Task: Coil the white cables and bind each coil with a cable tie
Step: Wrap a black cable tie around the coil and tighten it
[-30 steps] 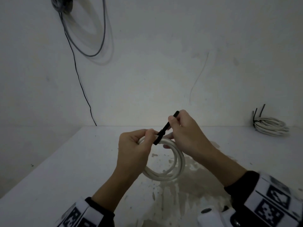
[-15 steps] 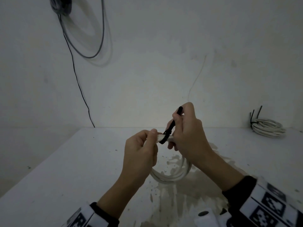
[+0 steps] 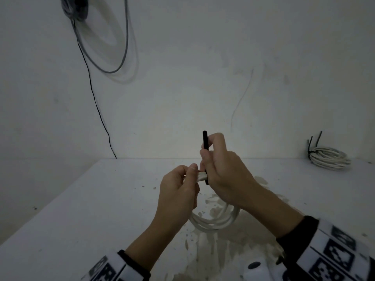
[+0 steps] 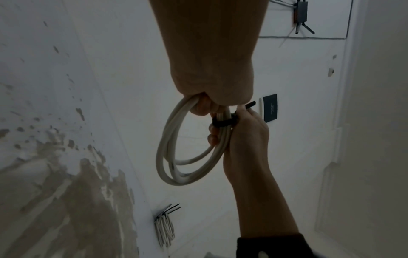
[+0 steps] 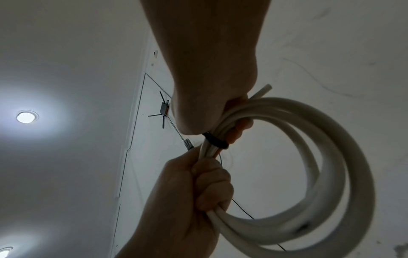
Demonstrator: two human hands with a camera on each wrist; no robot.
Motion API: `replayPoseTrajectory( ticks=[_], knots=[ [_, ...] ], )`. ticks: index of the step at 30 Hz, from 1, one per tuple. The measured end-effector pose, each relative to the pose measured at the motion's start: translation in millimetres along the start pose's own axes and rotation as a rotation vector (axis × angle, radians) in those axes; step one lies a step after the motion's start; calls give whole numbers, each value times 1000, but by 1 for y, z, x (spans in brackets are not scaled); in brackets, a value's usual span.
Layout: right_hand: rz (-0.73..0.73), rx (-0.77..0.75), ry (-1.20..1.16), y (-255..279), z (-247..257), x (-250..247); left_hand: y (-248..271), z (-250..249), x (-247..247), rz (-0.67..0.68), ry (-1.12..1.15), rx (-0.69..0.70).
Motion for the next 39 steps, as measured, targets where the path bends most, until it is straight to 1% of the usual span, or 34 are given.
replayPoseTrajectory(
  ticks=[5, 8, 10, 12, 15, 17, 19, 20, 22, 25, 27, 28, 30, 33, 37, 39],
  knots=[
    [47, -59, 121, -2, 6, 3, 0, -1, -4, -39, 4, 16],
    [41, -29, 32, -4, 3, 0, 0, -2, -5, -12, 99, 9],
    [22, -14, -32, -5, 0, -3, -2, -3, -4, 39, 131, 1],
    [19, -22, -47, -6, 0, -6, -4, -4, -1, 142, 80, -1],
    [32, -10, -79, -5, -2, -8, -4, -6, 6, 384, 0, -33],
    [47, 5, -87, -3, -3, -6, -2, -4, 11, 523, 46, -118],
    [51, 21, -131, -2, -4, -1, 2, -2, 16, 602, 94, -197],
    [44, 33, -164, -2, -4, 1, 2, -1, 18, 602, 88, -211],
    [-14, 73, -199, -4, -9, -3, 0, -1, 17, 537, 60, -182],
    [-125, 143, -216, -10, -20, -16, -5, -3, 7, 377, -7, -71],
    [-167, 161, -215, -13, -25, -24, -8, -4, -1, 258, -36, -38],
    [-167, 162, -228, -15, -25, -25, -8, -4, -3, 224, -36, -33],
    [-153, 142, -250, -17, -23, -27, -10, -7, -5, 197, -44, -25],
    [-164, 116, -248, -20, -18, -31, -14, -14, -4, 199, -62, -21],
    [-277, 107, -281, -30, -19, -45, -19, -23, -2, 175, -61, -1],
    [-297, 123, -309, -34, -24, -49, -17, -23, -1, 155, -68, -1]
  ],
)
Point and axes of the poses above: each hand's wrist, its own y-axis away from the middle knuckle, its own x-axis out of the palm, z = x × y, the point moved 8 cm from there along -y, towards the middle knuckle, and after that the axes turned 11 degrees about -y, right-handed, at the moved point
